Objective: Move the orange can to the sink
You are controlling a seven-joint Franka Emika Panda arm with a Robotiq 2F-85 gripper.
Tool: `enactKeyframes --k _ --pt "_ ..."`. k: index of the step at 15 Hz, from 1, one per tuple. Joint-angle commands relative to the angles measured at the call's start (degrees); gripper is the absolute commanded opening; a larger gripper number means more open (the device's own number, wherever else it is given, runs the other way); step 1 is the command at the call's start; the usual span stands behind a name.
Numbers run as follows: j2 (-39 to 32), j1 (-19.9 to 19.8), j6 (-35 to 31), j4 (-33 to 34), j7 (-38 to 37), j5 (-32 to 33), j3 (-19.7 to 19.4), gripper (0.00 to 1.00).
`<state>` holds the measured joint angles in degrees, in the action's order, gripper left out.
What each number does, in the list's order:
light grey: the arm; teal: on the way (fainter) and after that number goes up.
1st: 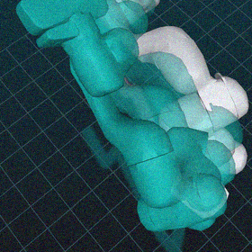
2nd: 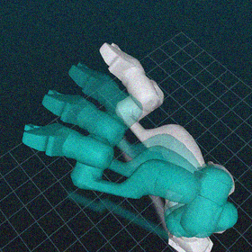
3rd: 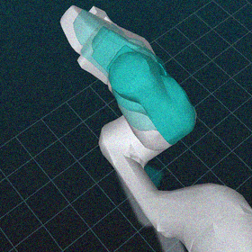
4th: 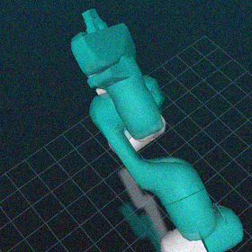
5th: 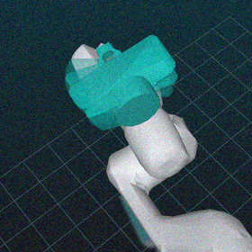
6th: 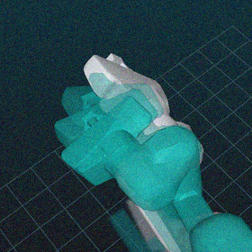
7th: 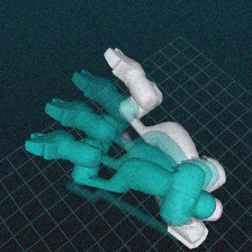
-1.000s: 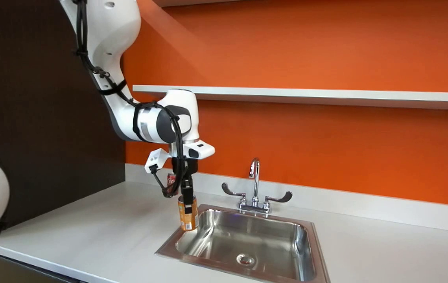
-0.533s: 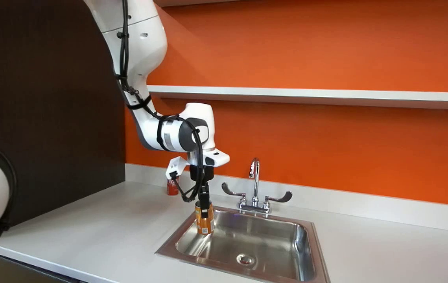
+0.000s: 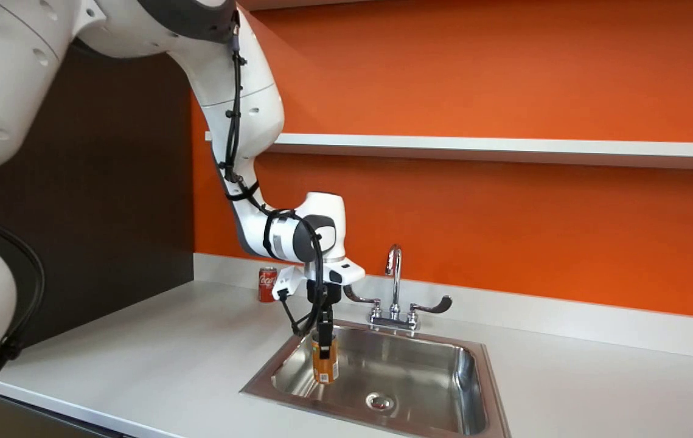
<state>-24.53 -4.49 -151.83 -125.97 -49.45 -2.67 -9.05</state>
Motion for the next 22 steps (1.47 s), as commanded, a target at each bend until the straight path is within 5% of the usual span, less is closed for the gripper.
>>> enactKeyframes --k 1,21,22 --pt "-4.31 0.56 2.37 4.55 0.54 -3.18 -0.74 0.39" --pt "-11.42 0.52 5.51 10.4 0.52 -7.2 -1.31 0.39" --pt "-11.52 0.53 5.69 10.52 0.46 -7.27 -1.31 0.52"
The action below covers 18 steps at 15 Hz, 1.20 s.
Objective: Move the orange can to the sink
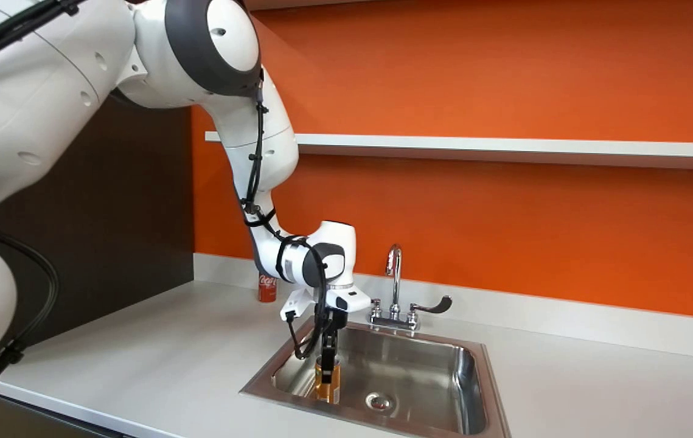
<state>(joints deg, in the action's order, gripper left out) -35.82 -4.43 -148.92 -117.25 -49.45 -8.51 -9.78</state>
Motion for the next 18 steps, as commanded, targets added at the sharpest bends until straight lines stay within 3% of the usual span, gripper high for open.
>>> enactKeyframes --k 1,5,13,18 --pt "-0.16 0.55 2.89 1.81 0.4 -1.37 -0.67 0.89" --pt "0.85 0.87 3.46 1.45 0.03 -1.09 -1.12 1.0" --pt "9.01 4.46 4.69 -5.39 -0.45 3.11 -4.9 1.0" --pt "18.1 5.56 3.32 -13.84 8.0 11.14 -4.98 1.0"
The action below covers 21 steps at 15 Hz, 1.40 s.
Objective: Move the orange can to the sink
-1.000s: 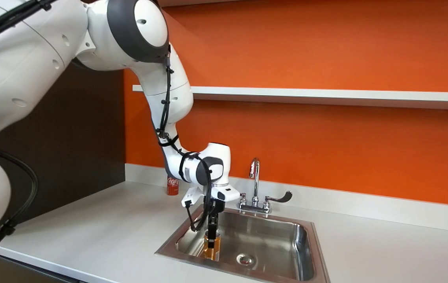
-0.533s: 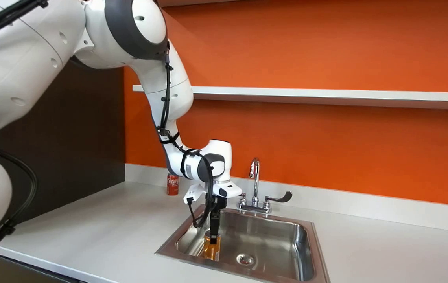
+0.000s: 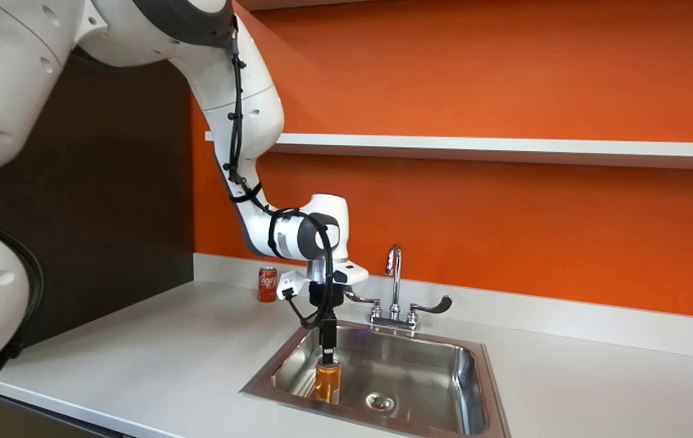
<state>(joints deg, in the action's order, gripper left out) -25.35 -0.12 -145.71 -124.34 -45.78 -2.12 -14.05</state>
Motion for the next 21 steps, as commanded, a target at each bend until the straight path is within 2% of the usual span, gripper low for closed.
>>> enactKeyframes --k 1,6,10,12,15,21 --pt "9.72 1.72 -0.74 -8.84 5.1 7.04 -0.81 1.0" --pt "19.62 3.46 -1.75 -17.68 6.71 19.37 0.56 1.0" --pt "27.88 3.16 -1.37 -25.07 9.4 25.95 4.62 1.0" --pt "32.27 2.47 -1.02 -28.95 13.04 26.43 7.08 1.0" --pt "37.12 1.92 -0.08 -33.08 22.0 23.9 9.83 1.0" --pt "42.93 0.56 3.97 -36.96 31.69 22.3 11.96 1.0"
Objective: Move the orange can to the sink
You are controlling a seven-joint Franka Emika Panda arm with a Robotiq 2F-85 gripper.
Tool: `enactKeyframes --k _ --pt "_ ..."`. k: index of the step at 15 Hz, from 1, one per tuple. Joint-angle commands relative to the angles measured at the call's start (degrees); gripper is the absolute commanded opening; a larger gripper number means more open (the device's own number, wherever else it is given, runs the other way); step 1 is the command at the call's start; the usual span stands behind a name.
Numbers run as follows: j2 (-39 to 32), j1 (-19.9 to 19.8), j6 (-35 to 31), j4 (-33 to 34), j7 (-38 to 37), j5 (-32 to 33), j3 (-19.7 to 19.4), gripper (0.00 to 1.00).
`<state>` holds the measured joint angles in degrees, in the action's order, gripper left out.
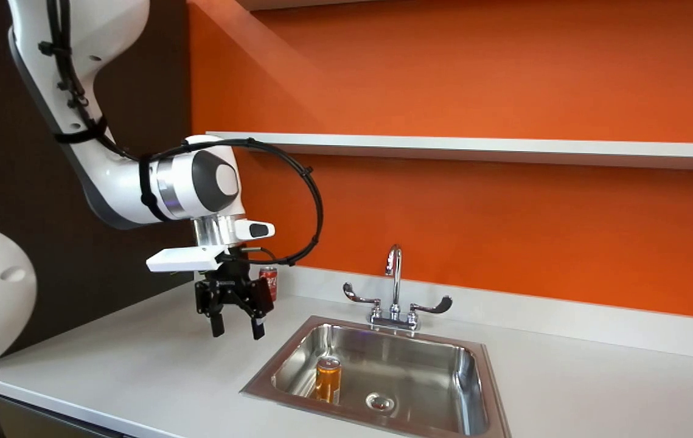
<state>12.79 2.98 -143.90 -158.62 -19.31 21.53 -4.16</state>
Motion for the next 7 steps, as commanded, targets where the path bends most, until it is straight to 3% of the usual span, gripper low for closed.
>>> enactKeyframes --k 1,7 --pt "3.48 -2.63 2.83 -0.51 6.32 -2.06 2.14 1.0" --pt "2.77 -4.28 0.84 -0.43 3.91 -2.69 3.28 1.0"
